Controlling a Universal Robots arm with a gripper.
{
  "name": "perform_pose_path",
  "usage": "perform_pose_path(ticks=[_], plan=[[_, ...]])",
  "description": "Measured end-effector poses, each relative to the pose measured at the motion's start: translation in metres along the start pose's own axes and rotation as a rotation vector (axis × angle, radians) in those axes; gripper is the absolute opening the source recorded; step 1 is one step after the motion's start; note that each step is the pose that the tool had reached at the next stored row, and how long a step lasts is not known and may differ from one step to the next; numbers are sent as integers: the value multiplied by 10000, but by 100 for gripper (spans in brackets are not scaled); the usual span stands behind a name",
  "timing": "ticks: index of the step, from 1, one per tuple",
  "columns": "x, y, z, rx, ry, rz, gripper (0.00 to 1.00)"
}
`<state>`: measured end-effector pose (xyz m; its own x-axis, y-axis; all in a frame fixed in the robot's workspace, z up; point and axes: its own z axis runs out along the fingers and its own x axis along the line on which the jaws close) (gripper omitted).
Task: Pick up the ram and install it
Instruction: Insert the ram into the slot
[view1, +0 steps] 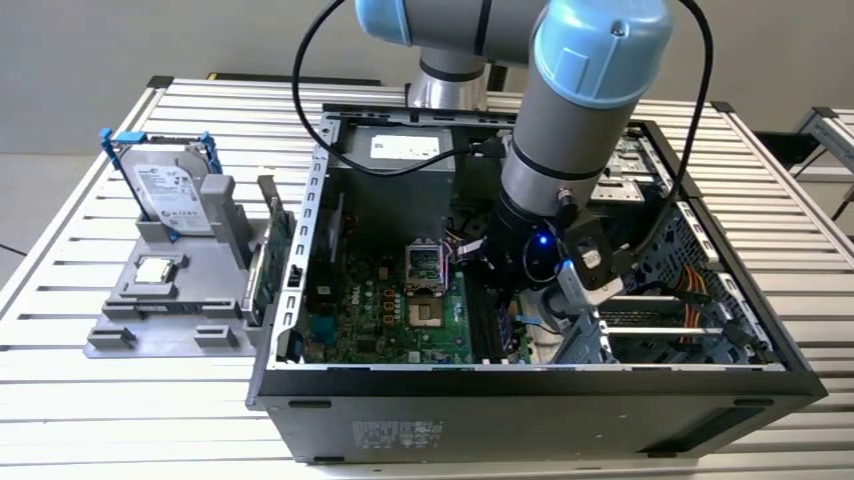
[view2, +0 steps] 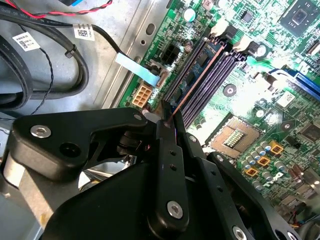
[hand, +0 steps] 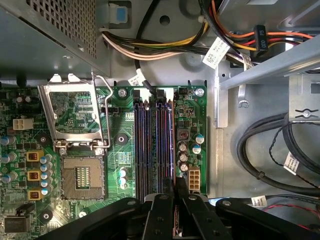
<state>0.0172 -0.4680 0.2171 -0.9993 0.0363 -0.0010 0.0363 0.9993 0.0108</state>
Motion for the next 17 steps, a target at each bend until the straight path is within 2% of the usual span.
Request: perform_pose_path(ticks=[8,13,17], plan=[[10,0,4,-1,-1,2,0],[10,-1,44,0,0,0,0],[10,-1,47,2,0,0,0]])
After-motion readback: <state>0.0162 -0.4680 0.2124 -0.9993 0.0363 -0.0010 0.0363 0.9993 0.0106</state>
